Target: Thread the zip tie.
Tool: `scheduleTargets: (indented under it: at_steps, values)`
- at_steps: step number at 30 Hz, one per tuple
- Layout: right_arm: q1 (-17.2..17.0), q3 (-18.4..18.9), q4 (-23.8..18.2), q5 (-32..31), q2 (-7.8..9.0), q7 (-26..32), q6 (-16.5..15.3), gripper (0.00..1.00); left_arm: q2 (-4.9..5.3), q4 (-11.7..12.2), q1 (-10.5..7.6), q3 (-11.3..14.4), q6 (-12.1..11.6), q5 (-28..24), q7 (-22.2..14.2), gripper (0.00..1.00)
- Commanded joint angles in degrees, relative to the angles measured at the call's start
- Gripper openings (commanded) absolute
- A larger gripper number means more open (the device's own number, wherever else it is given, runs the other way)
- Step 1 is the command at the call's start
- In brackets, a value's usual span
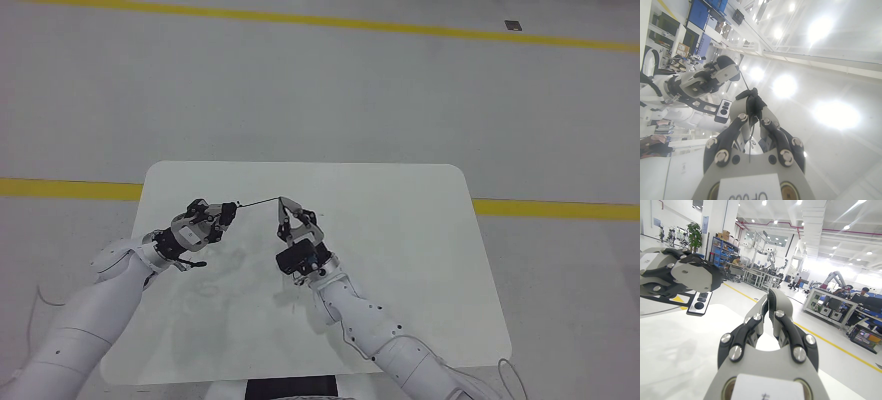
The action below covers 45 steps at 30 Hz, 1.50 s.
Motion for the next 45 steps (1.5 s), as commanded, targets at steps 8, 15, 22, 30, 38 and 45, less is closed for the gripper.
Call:
scheduleTargets:
  at_steps: [8, 15, 22, 30, 38, 45]
  values:
    - [0.14, -0.64, 0.08, 0.0, 0.25, 0.22, 0.0, 0.0, 0.0, 0.0, 0.0, 0.0, 0.0, 0.0, 0.0, 0.0]
    - [1.41, -3.41, 0.78, 0.0, 0.69, 1.15, 0.0, 0.37, 0.0, 0.0, 0.0, 0.0, 0.0, 0.0, 0.0, 0.0]
    - [2.22, -4.87, 0.9, 0.0, 1.06, 2.41, 0.0, 0.41, 0.0, 0.0, 0.0, 0.0, 0.0, 0.0, 0.0, 0.0]
    - [3.17, -6.85, 0.76, 0.0, 1.41, 1.95, 0.0, 0.36, 0.0, 0.0, 0.0, 0.0, 0.0, 0.0, 0.0, 0.0]
    - [5.01, -10.41, 1.01, 0.0, 1.84, 1.4, -0.22, 0.35, 0.0, 0.0, 0.0, 0.0, 0.0, 0.0, 0.0, 0.0]
    - [5.68, -11.34, 0.55, 0.0, 2.12, 0.49, 0.0, 0.32, 0.0, 0.0, 0.0, 0.0, 0.0, 0.0, 0.0, 0.0]
